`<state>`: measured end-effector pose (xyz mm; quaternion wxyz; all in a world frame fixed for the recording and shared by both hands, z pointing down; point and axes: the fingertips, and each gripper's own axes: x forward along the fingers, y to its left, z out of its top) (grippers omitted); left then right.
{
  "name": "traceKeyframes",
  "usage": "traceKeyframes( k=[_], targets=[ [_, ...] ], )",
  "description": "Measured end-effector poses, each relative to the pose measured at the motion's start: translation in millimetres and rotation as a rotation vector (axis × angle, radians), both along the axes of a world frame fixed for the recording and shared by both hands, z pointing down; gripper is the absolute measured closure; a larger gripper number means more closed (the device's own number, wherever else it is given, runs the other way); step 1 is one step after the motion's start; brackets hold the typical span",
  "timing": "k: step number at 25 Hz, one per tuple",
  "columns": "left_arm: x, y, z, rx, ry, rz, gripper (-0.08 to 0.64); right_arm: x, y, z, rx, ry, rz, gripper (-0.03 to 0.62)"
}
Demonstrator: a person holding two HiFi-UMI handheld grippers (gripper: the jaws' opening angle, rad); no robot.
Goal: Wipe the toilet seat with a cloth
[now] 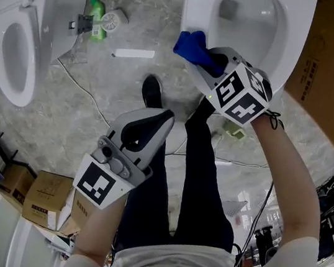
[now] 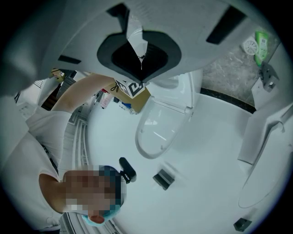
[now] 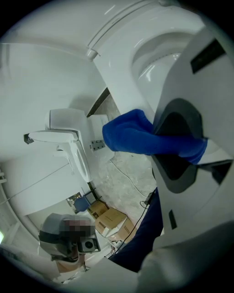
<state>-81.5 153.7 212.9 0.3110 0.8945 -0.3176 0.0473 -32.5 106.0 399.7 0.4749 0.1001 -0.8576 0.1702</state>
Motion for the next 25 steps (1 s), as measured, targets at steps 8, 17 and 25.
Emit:
traceKeyframes(
  k=[8, 17, 25],
  targets=[
    [13, 3, 0, -0.002, -0.005, 0.029, 0.551, 10, 21, 0, -0.014, 0.002, -0.026, 0.515],
    [31, 4, -1, 0.004, -0.011, 0.068, 0.551, 29, 45, 1, -0.046, 0.001, -0.010, 0.515],
    [46, 9, 0, -0.001, -0.014, 0.099, 0.551, 46, 58, 2, -0.066, 0.000, 0.025, 0.515]
  ],
)
